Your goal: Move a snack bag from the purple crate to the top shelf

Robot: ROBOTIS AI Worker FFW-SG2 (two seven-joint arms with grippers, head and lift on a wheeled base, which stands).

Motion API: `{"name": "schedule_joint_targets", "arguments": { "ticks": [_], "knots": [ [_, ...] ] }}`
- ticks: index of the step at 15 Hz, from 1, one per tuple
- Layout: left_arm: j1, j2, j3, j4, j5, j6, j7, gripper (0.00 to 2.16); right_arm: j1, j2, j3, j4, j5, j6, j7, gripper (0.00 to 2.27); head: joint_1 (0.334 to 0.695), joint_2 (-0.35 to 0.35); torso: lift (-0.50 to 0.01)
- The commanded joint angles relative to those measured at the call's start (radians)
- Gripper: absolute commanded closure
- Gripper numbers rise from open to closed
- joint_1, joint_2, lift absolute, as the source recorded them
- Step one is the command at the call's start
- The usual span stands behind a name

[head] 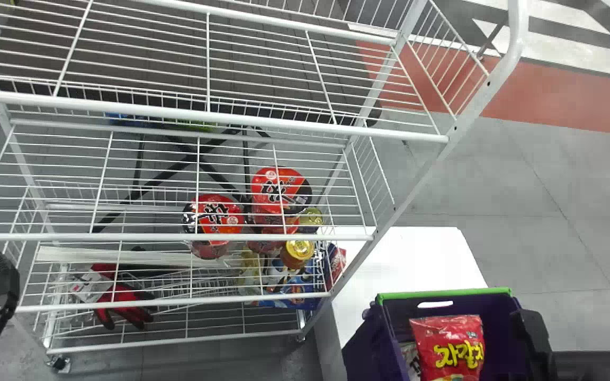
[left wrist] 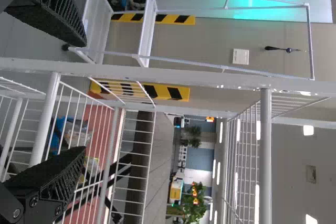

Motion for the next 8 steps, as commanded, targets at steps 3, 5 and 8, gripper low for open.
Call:
{"name": "schedule_joint_targets", "arguments": {
  "ticks": [3, 5, 8],
  "knots": [
    [-0.003, -0.002, 0.000, 0.006, 0.000, -0.003, 0.000, 0.12, 0.002, 0.004, 0.000, 0.008, -0.001, -0.018, 0.000, 2.07, 0.695, -0.350, -0.228],
    [-0.003, -0.002, 0.000, 0.006, 0.000, -0.003, 0.000, 0.12, 0.003, 0.006, 0.000, 0.008, -0.002, -0.022, 0.000, 2.07, 0.695, -0.350, -0.220],
    [-0.003, 0.000, 0.000, 0.006, 0.000, -0.003, 0.000, 0.12, 0.006, 0.007, -0.002, 0.008, -0.001, -0.025, 0.000, 2.07, 0.695, -0.350, -0.208]
  ]
}}
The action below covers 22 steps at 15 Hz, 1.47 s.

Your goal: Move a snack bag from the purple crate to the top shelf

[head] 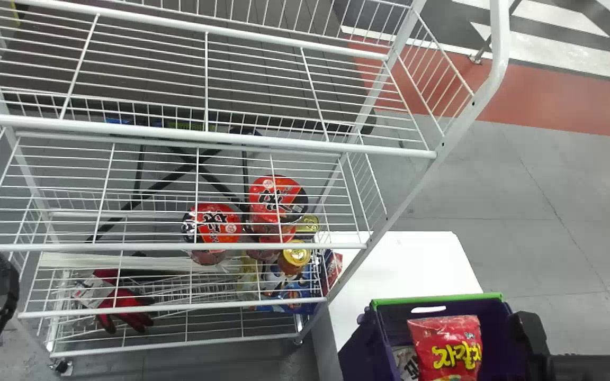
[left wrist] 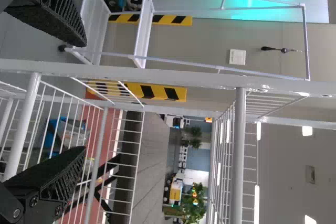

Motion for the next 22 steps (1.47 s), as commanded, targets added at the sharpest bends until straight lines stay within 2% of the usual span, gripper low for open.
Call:
{"name": "schedule_joint_targets", "arguments": {
  "ticks": [1, 22],
  "knots": [
    [0.000, 0.001, 0.000, 0.000, 0.000, 0.000, 0.000, 0.12, 0.002, 0.000, 0.001, 0.000, 0.001, 0.000, -0.002, 2.07, 0.695, -0.350, -0.204],
    [0.006, 0.007, -0.003, 0.002, -0.003, -0.015, -0.009, 0.12, 0.002, 0.009, 0.001, 0.008, 0.012, -0.010, -0.009, 2.07, 0.695, -0.350, -0.120]
  ]
}}
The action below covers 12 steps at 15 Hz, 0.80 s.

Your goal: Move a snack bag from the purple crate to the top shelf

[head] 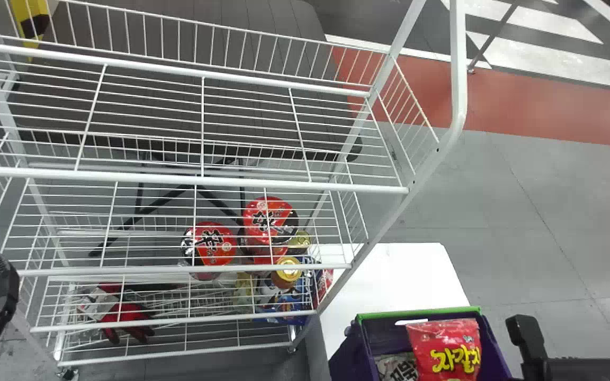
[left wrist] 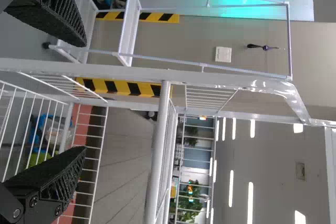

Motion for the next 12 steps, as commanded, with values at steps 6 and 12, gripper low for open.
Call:
{"name": "schedule_joint_targets", "arguments": {
  "ticks": [6, 12],
  "knots": [
    [0.001, 0.001, -0.001, 0.000, -0.002, 0.000, 0.000, 0.12, 0.000, 0.000, 0.002, 0.003, 0.000, -0.003, 0.000, 2.07, 0.695, -0.350, -0.096],
    [0.003, 0.001, -0.001, -0.002, -0.003, 0.000, -0.003, 0.12, 0.000, 0.000, 0.005, 0.005, 0.000, -0.012, 0.002, 2.07, 0.695, -0.350, -0.072]
  ]
}}
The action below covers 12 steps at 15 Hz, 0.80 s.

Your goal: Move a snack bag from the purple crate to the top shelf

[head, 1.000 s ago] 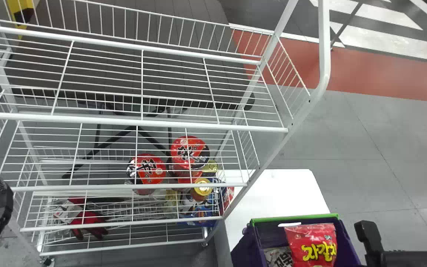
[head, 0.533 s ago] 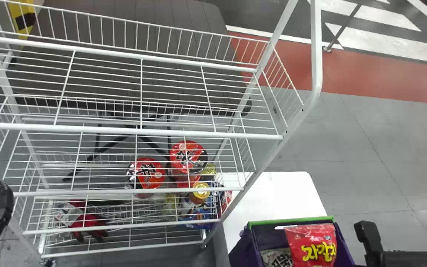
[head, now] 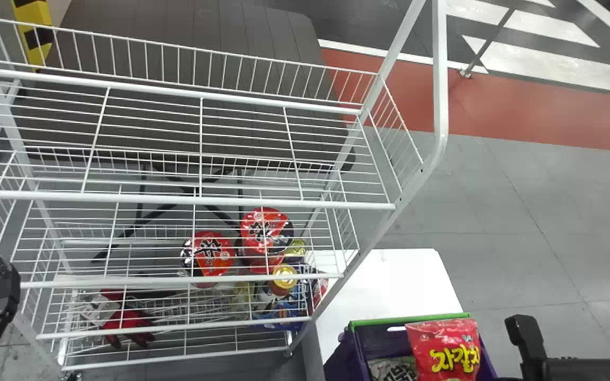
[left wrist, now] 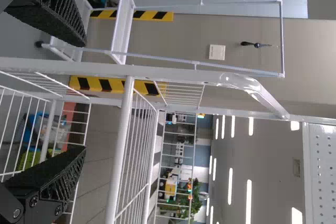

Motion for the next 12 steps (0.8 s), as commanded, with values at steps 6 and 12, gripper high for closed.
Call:
{"name": "schedule_joint_targets", "arguments": {
  "ticks": [6, 12],
  "knots": [
    [-0.001, 0.000, 0.000, 0.008, 0.000, 0.000, 0.000, 0.12, -0.002, 0.003, 0.005, 0.002, -0.001, -0.016, 0.001, 2.07, 0.695, -0.350, -0.048],
    [-0.003, 0.000, 0.002, 0.015, 0.000, -0.006, 0.000, 0.12, -0.002, 0.007, 0.005, 0.008, -0.004, -0.037, 0.002, 2.07, 0.695, -0.350, -0.024]
  ]
}}
